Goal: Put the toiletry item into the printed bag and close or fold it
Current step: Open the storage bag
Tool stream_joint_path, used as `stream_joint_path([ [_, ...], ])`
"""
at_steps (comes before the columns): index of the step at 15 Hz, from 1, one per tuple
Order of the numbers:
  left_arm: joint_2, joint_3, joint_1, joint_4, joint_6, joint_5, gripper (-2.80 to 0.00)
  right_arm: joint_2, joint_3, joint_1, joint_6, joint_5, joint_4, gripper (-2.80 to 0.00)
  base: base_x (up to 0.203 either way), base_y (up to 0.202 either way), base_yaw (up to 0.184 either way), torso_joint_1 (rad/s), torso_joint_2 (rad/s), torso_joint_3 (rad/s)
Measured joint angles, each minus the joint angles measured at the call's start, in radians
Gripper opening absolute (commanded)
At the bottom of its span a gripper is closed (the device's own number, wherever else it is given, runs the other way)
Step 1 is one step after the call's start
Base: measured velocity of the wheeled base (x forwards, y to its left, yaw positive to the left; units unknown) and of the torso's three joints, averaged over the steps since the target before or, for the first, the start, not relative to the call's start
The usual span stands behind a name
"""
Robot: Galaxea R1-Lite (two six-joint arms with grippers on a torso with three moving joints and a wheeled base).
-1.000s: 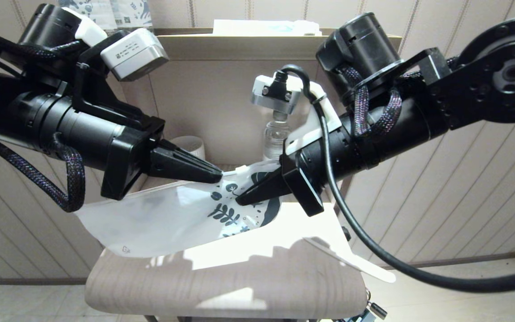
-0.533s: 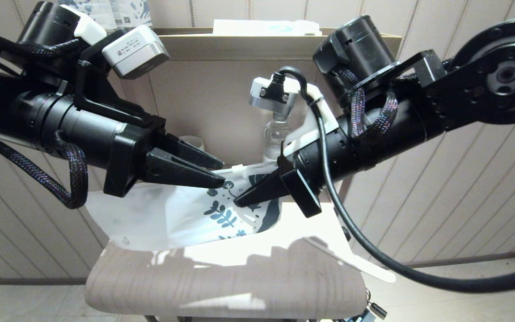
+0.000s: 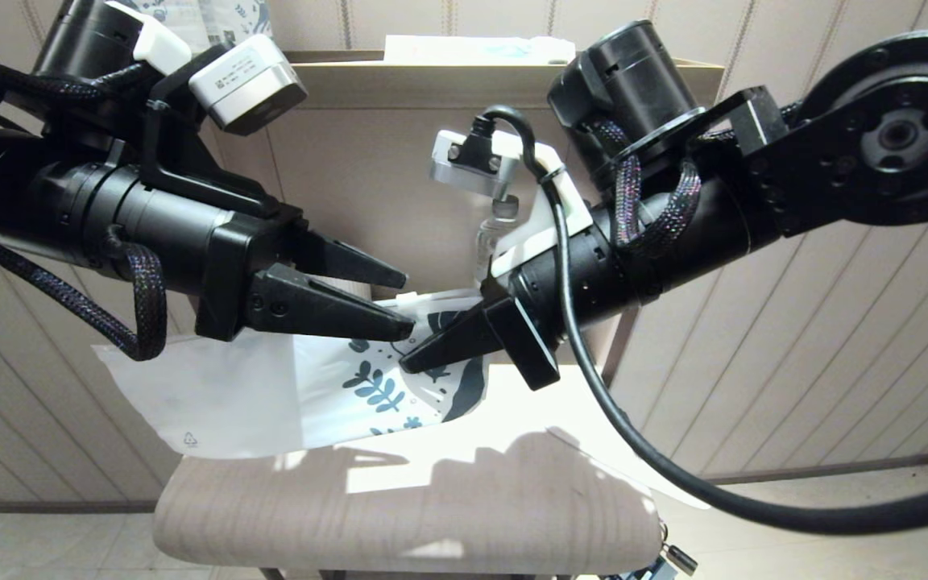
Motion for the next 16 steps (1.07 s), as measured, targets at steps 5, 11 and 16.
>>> stream_joint_path([
  [5, 0.001, 0.006, 0.000, -0.018, -0.011, -0.015, 0.00, 0.005, -0.002, 0.006, 0.016, -0.001, -0.012, -2.80, 0.000, 0.000, 0.000, 0.000, 0.00, 0.000],
  [11, 0.004, 0.026, 0.000, -0.071, -0.011, -0.016, 0.00, 0.006, -0.002, 0.006, 0.016, 0.006, -0.012, -2.80, 0.000, 0.000, 0.000, 0.000, 0.00, 0.000],
  [16, 0.007, 0.030, -0.001, -0.102, -0.039, -0.020, 0.00, 0.005, -0.002, 0.010, 0.016, 0.008, -0.013, -2.80, 0.000, 0.000, 0.000, 0.000, 0.00, 0.000],
])
